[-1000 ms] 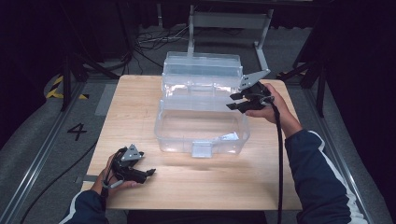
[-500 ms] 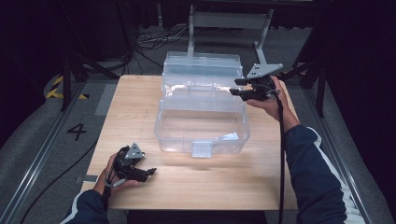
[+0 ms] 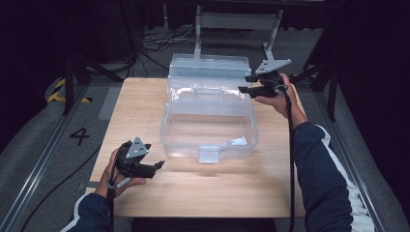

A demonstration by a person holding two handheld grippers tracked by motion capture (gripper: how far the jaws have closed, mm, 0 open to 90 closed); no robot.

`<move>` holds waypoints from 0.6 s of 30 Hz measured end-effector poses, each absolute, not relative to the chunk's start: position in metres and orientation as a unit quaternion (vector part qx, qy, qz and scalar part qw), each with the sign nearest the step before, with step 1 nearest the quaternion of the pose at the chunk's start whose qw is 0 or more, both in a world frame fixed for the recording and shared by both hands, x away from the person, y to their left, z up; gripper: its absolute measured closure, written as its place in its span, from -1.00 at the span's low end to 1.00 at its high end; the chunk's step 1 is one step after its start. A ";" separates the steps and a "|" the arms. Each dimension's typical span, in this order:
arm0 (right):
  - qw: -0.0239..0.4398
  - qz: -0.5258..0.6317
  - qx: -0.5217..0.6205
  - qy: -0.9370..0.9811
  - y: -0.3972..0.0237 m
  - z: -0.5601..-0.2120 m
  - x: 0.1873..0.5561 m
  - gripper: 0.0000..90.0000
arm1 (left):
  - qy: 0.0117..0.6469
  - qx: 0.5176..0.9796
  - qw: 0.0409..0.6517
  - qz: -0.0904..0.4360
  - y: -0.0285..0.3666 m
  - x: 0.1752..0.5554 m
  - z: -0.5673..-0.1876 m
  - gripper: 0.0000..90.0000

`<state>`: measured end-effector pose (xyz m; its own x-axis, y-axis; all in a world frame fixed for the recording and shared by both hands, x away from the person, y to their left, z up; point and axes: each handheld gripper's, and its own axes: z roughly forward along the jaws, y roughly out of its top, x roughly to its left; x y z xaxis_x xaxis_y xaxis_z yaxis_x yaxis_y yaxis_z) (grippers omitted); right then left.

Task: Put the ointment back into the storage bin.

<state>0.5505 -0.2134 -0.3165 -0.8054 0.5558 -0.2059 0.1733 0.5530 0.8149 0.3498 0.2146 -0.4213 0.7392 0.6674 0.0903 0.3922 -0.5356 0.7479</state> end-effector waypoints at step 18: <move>0.195 0.406 0.203 0.869 -0.199 -0.314 0.575 0.12 | 0.260 0.857 0.403 0.190 0.177 0.370 -0.385 -0.37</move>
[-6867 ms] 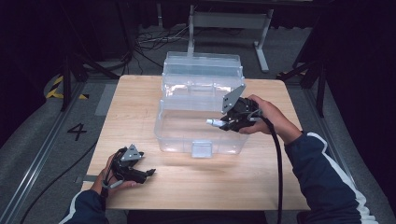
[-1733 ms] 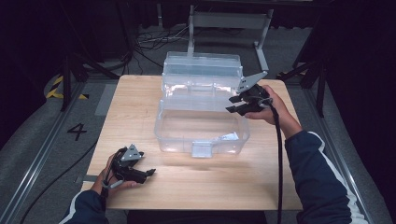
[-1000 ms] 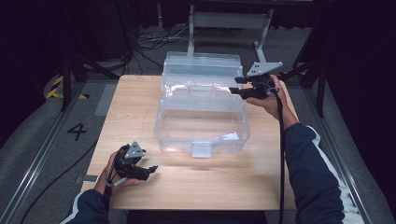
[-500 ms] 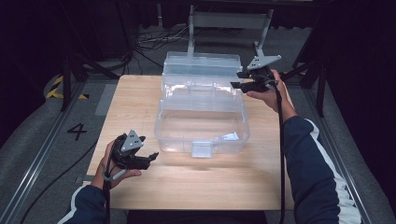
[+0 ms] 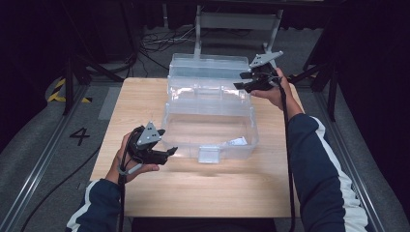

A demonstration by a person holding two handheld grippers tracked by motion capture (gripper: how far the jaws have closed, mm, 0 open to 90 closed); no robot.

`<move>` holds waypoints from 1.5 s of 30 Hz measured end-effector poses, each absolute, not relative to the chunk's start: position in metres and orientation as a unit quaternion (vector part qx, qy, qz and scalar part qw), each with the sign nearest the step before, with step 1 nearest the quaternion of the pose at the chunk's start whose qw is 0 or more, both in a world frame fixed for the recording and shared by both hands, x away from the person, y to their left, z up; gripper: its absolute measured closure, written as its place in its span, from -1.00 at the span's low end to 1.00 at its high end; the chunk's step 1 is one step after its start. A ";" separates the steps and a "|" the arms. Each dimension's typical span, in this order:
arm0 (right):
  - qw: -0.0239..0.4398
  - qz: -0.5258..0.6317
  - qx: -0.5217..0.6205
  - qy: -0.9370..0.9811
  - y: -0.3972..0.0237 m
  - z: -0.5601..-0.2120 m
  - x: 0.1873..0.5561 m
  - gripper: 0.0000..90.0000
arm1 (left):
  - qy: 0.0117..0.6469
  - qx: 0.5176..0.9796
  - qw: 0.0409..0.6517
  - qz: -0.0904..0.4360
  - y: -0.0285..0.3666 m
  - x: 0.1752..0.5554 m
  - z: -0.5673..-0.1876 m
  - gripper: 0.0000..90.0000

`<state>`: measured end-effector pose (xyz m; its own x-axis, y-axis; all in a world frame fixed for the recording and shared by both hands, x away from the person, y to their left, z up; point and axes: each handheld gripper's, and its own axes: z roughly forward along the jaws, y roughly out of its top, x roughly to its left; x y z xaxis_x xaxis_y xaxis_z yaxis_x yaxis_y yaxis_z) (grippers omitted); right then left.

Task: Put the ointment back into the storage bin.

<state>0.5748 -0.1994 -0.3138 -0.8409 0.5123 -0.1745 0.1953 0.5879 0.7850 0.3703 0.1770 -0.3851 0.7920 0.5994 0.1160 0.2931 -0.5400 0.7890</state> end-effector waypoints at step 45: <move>0.162 0.270 0.118 0.942 -0.146 -0.300 0.577 0.89 | 0.170 0.938 0.284 0.099 0.124 0.416 -0.407 0.62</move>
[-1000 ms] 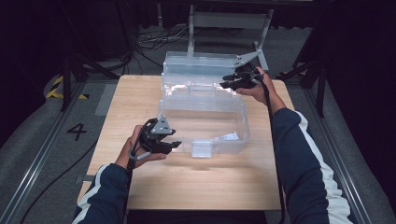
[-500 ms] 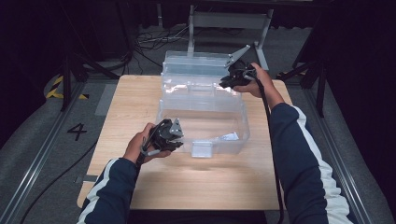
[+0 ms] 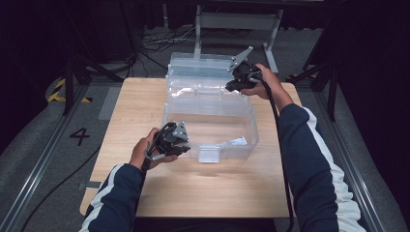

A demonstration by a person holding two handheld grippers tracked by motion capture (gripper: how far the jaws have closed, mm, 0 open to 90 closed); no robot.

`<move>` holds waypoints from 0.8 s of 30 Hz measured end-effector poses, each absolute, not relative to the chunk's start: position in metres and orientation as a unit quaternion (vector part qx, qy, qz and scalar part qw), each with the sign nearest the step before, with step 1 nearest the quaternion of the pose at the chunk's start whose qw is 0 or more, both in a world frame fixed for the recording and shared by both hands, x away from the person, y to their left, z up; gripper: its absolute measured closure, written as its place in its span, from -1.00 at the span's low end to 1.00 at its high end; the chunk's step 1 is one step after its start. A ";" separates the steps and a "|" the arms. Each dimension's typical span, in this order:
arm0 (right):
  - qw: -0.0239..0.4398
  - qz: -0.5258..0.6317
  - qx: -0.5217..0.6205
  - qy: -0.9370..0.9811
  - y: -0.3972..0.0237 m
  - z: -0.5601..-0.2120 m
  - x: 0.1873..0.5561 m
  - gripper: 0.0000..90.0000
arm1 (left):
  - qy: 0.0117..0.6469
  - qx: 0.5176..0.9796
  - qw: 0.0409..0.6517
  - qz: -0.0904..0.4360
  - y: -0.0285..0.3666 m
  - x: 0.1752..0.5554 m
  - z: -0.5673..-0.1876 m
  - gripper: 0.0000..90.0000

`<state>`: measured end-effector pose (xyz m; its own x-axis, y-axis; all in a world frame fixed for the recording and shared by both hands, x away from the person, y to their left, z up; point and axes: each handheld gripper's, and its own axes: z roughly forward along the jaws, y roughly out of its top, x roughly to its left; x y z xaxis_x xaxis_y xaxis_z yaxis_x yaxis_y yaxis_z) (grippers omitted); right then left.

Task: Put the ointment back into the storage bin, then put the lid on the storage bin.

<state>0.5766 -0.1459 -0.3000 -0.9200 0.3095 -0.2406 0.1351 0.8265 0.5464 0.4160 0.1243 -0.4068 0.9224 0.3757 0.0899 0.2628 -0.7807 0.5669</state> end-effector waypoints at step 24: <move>0.152 0.260 0.118 0.946 -0.143 -0.296 0.575 0.91 | 0.178 0.935 0.289 0.100 0.124 0.416 -0.408 0.60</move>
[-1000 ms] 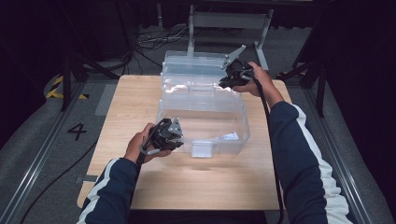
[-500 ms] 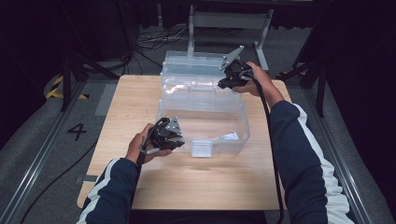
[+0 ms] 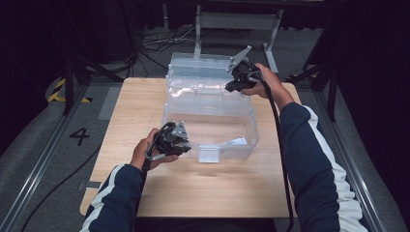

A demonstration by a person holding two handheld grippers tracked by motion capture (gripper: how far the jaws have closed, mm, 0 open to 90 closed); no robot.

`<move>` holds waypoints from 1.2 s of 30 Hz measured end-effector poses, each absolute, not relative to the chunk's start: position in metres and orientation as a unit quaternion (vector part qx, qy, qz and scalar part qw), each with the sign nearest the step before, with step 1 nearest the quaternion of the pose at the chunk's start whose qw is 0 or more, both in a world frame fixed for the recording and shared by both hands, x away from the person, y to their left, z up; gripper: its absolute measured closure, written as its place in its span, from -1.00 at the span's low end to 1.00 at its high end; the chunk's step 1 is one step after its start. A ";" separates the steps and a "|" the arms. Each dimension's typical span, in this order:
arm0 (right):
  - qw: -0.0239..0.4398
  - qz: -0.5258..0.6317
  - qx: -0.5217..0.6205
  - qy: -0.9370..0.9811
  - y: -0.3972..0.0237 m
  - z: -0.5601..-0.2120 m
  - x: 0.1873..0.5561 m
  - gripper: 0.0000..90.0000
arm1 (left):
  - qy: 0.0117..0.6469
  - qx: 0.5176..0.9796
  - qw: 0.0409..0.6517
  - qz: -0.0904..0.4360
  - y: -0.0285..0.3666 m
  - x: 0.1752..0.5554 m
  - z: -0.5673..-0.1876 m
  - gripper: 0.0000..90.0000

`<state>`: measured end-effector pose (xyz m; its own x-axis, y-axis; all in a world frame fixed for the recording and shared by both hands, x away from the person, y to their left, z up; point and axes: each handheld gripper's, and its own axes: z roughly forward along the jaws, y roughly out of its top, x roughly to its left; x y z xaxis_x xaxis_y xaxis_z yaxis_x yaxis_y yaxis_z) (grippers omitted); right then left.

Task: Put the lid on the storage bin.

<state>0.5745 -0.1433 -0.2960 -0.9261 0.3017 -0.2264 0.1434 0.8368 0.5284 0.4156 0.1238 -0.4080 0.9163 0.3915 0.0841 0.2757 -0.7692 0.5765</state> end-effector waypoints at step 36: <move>0.163 0.270 0.093 0.944 -0.145 -0.288 0.537 0.94 | 0.177 0.936 0.283 0.110 0.118 0.415 -0.412 0.52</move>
